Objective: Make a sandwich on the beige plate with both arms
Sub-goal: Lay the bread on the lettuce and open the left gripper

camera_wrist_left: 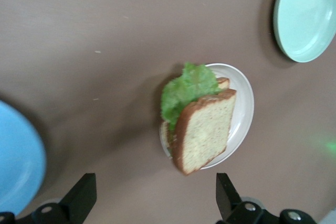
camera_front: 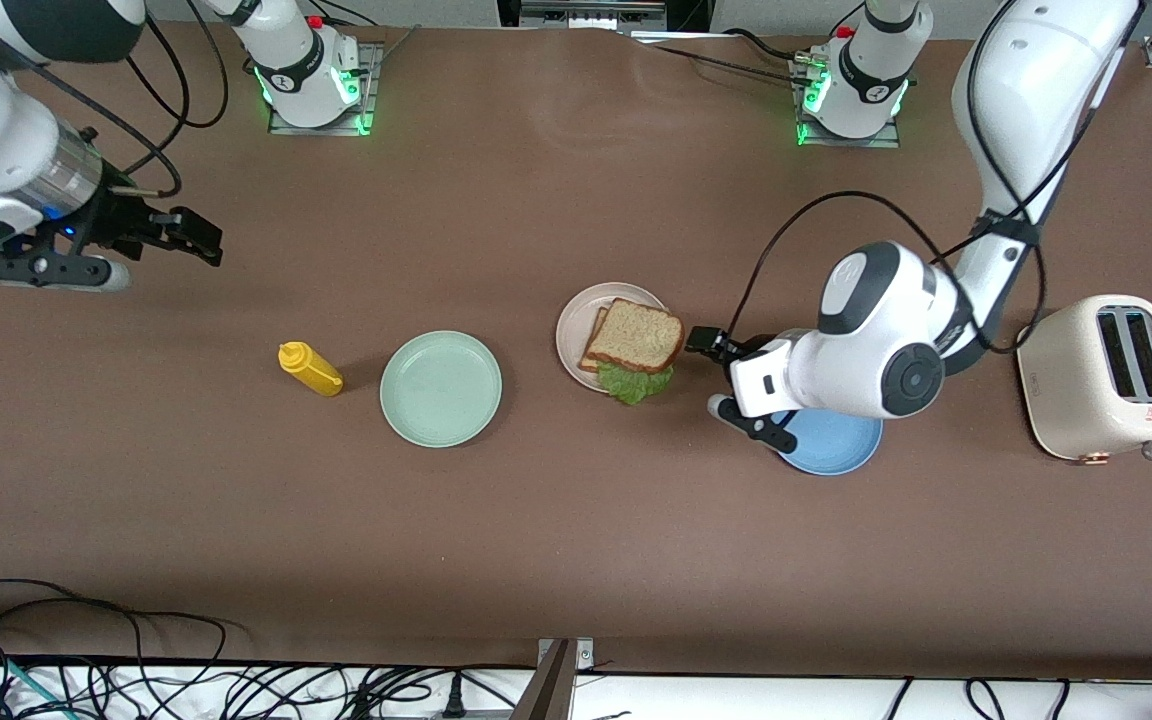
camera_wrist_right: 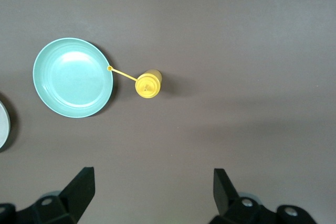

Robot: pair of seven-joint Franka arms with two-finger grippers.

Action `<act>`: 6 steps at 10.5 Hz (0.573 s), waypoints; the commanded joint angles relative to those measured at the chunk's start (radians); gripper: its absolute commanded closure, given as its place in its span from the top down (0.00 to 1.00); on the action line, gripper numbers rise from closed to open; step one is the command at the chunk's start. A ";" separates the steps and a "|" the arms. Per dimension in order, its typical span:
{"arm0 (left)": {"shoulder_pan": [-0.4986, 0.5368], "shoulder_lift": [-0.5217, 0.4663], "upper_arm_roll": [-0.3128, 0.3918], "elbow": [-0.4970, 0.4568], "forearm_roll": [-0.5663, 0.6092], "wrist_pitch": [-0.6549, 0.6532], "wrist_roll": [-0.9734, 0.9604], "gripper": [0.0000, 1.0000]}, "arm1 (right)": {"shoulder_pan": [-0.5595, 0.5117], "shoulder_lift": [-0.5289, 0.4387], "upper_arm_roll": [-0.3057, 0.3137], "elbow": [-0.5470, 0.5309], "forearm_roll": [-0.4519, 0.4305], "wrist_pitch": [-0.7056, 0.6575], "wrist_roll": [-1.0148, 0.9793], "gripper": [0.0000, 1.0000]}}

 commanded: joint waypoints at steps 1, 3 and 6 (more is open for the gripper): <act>0.042 -0.131 0.006 -0.022 0.097 -0.072 -0.071 1.00 | 0.000 -0.027 -0.004 -0.013 -0.026 -0.011 0.008 1.00; 0.073 -0.229 0.011 -0.023 0.163 -0.089 -0.109 1.00 | -0.002 -0.030 -0.010 -0.013 -0.027 -0.017 0.009 1.00; -0.003 -0.418 0.181 -0.070 0.231 -0.089 -0.100 1.00 | -0.002 -0.036 -0.036 -0.013 -0.027 -0.024 0.006 1.00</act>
